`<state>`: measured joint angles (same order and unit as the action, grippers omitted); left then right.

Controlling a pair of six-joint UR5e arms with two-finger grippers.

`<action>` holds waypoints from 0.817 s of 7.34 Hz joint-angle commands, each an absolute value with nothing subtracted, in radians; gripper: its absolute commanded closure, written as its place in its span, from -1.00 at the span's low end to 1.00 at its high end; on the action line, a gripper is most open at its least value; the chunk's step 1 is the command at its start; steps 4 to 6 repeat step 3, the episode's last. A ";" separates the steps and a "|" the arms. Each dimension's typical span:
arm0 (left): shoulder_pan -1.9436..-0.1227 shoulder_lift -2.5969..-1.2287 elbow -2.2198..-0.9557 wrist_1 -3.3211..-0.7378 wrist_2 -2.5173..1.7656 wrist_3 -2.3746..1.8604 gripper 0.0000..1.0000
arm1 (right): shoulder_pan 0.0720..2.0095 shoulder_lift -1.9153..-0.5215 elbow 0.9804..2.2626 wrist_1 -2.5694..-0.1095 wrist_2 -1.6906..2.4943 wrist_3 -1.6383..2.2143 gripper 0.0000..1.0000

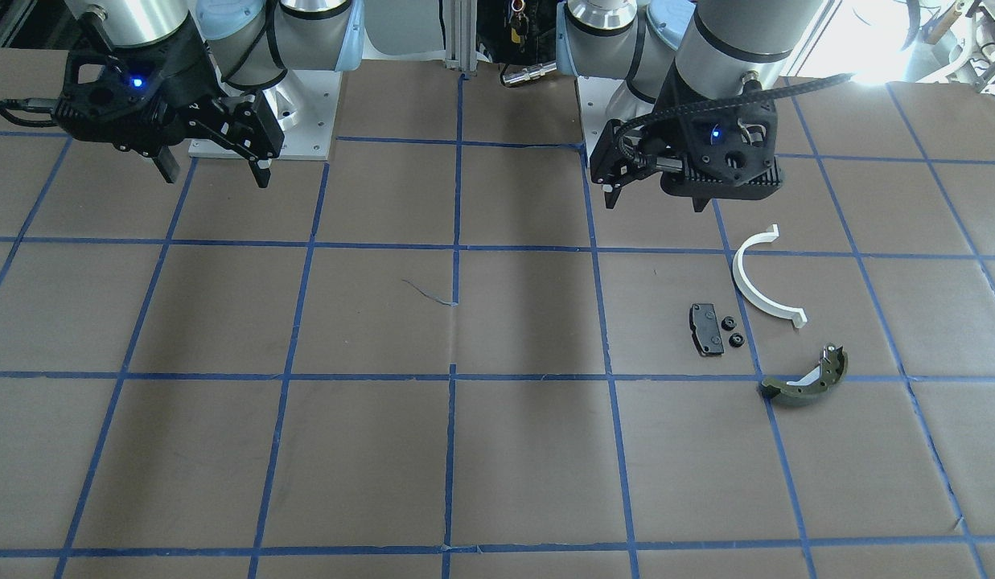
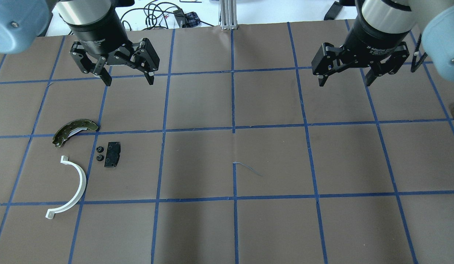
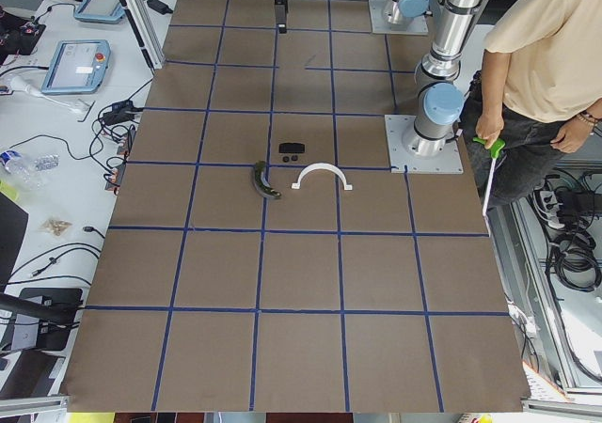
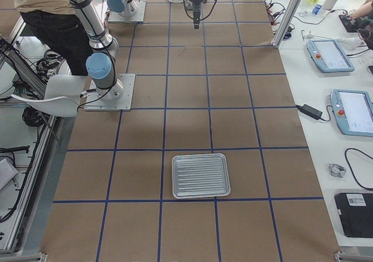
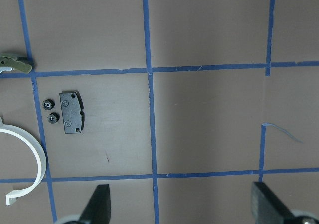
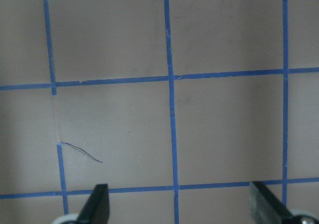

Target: Place bearing gear from tray to pile

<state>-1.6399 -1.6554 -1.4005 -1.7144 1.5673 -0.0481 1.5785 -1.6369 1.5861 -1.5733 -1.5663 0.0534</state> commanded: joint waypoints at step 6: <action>-1.640 -1.658 -1.393 -1.715 1.566 -0.048 -1.00 | 1.578 -1.635 1.586 -1.575 -1.566 0.048 -1.00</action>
